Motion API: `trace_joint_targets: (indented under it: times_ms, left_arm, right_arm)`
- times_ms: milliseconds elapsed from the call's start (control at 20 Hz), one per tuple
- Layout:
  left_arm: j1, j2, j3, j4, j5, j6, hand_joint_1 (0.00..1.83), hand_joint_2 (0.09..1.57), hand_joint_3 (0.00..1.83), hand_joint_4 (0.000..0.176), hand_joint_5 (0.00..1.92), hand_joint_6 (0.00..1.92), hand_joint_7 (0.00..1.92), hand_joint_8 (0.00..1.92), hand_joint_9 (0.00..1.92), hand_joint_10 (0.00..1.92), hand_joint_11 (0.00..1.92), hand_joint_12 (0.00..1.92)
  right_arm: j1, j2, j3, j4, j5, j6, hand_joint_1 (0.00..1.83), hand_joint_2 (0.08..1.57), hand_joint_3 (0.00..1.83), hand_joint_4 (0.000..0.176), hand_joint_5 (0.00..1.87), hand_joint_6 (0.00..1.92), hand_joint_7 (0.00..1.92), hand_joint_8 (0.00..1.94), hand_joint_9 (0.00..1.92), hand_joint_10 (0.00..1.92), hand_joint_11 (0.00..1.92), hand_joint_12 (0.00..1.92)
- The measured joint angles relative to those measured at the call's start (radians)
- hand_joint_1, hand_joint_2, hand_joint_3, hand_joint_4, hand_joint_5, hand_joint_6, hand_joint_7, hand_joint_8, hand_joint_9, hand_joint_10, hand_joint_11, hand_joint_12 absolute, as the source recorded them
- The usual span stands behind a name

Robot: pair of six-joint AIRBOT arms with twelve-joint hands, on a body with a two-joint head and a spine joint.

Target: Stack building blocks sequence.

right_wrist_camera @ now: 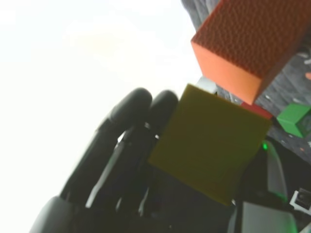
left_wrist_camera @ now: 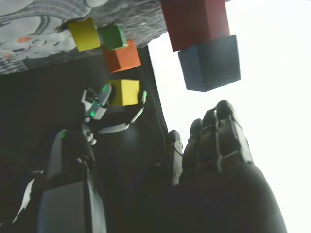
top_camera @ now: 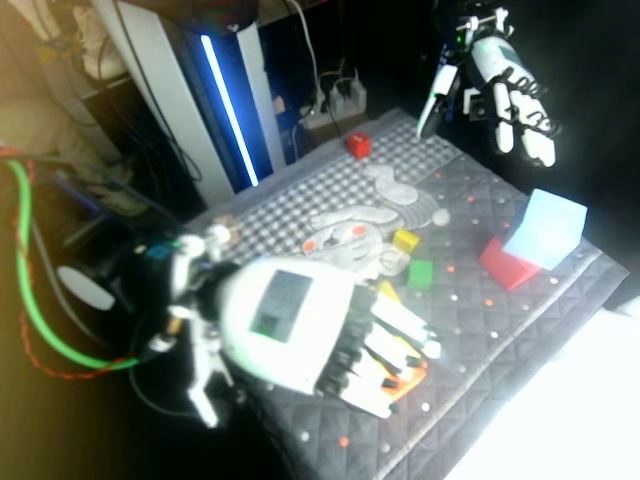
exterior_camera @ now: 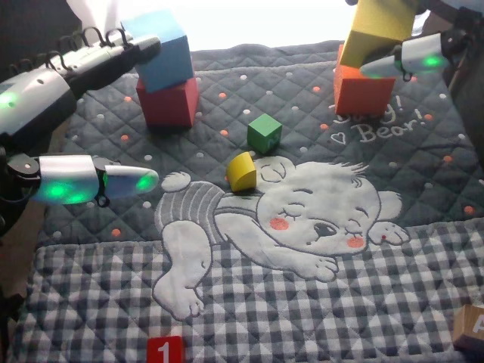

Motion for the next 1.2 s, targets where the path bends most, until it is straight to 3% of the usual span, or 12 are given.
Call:
trace_joint_targets:
  times_ms: [200, 350, 450, 600, 800, 850, 900, 950, 1000, 1050, 1100, 1200]
  left_arm:
    - [-0.002, 0.000, 0.000, 0.007, -0.003, -0.005, 0.76, 0.95, 0.00, 0.143, 0.11, 0.00, 0.01, 0.00, 0.00, 0.00, 0.00, 0.11]
    - [-0.004, -0.001, 0.000, 0.005, -0.007, -0.005, 0.76, 0.95, 0.00, 0.163, 0.11, 0.00, 0.01, 0.00, 0.00, 0.00, 0.00, 0.06]
    - [-0.004, -0.001, 0.000, 0.008, -0.007, -0.006, 0.76, 0.96, 0.00, 0.148, 0.11, 0.00, 0.02, 0.00, 0.00, 0.00, 0.03, 0.08]
    - [-0.004, -0.001, 0.000, 0.010, -0.008, -0.008, 0.76, 0.95, 0.00, 0.133, 0.12, 0.00, 0.01, 0.00, 0.00, 0.00, 0.00, 0.15]
    - [-0.004, -0.001, 0.004, 0.006, -0.011, -0.012, 0.79, 0.95, 0.00, 0.134, 0.15, 0.00, 0.03, 0.00, 0.01, 0.00, 0.00, 0.22]
    - [-0.004, -0.001, 0.004, 0.008, -0.011, -0.012, 0.79, 0.95, 0.00, 0.130, 0.16, 0.00, 0.04, 0.00, 0.02, 0.00, 0.00, 0.25]
    - [-0.004, -0.001, 0.004, 0.009, -0.010, -0.012, 0.79, 0.95, 0.00, 0.131, 0.15, 0.00, 0.04, 0.00, 0.03, 0.00, 0.00, 0.28]
    - [-0.004, -0.001, 0.004, 0.010, -0.011, -0.012, 0.78, 0.95, 0.00, 0.126, 0.15, 0.00, 0.04, 0.00, 0.02, 0.00, 0.00, 0.26]
    - [-0.004, -0.001, 0.004, 0.009, -0.011, -0.012, 0.78, 0.96, 0.00, 0.114, 0.16, 0.00, 0.05, 0.01, 0.03, 0.01, 0.00, 0.26]
    - [-0.004, -0.001, 0.004, 0.009, -0.011, -0.012, 0.78, 0.96, 0.00, 0.114, 0.16, 0.00, 0.05, 0.01, 0.03, 0.01, 0.00, 0.26]
    - [-0.004, -0.001, 0.004, 0.009, -0.011, -0.012, 0.78, 0.96, 0.00, 0.117, 0.17, 0.00, 0.06, 0.00, 0.04, 0.01, 0.00, 0.30]
    - [-0.004, -0.001, 0.004, 0.009, -0.013, -0.012, 0.79, 0.96, 0.00, 0.126, 0.18, 0.00, 0.07, 0.00, 0.04, 0.00, 0.00, 0.27]
  right_arm:
    - [0.006, -0.021, 0.022, -0.001, -0.028, -0.002, 1.27, 1.05, 0.00, 0.000, 1.07, 0.71, 1.20, 0.75, 1.21, 0.73, 0.99, 1.35]
    - [0.006, -0.029, 0.032, -0.001, -0.047, -0.003, 1.27, 1.05, 0.00, 0.000, 1.11, 0.66, 1.19, 0.77, 1.17, 0.75, 0.90, 1.37]
    - [0.006, -0.038, 0.040, -0.001, -0.064, -0.004, 1.26, 1.04, 0.00, 0.000, 1.11, 0.68, 1.21, 0.71, 1.13, 0.75, 0.79, 1.42]
    - [0.006, -0.045, 0.046, 0.000, -0.076, -0.003, 1.26, 1.05, 0.00, 0.000, 1.10, 0.68, 1.19, 0.74, 1.13, 0.76, 0.86, 1.40]
    - [0.008, -0.049, 0.052, -0.004, -0.082, -0.001, 1.26, 1.12, 0.00, 0.000, 0.93, 0.98, 1.01, 1.01, 1.05, 0.79, 0.80, 1.41]
    - [0.008, -0.050, 0.052, -0.004, -0.082, -0.001, 1.33, 1.09, 0.00, 0.000, 0.74, 0.38, 1.00, 0.98, 0.85, 0.79, 0.52, 1.53]
    - [0.008, -0.050, 0.052, -0.004, -0.082, 0.000, 1.35, 1.10, 0.00, 0.000, 0.69, 0.11, 0.98, 1.01, 0.73, 0.67, 0.29, 1.44]
    - [0.008, -0.051, 0.052, -0.005, -0.083, 0.000, 1.22, 0.99, 0.00, 0.005, 0.53, 0.02, 0.77, 0.62, 0.66, 0.36, 0.06, 1.24]
    - [0.008, -0.051, 0.052, -0.008, -0.084, 0.000, 1.17, 0.94, 0.00, 0.087, 0.22, 0.00, 0.58, 0.15, 0.71, 0.16, 0.08, 1.26]
    - [0.008, -0.051, 0.051, -0.008, -0.084, 0.000, 1.17, 0.94, 0.00, 0.087, 0.22, 0.00, 0.58, 0.15, 0.71, 0.16, 0.08, 1.26]
    - [0.008, -0.051, 0.051, -0.011, -0.085, -0.001, 1.13, 0.94, 0.00, 0.128, 0.11, 0.00, 0.52, 0.05, 0.70, 0.13, 0.09, 1.29]
    - [0.008, -0.051, 0.049, -0.012, -0.094, -0.002, 1.10, 0.94, 0.00, 0.169, 0.00, 0.00, 0.46, 0.00, 0.67, 0.08, 0.16, 1.20]
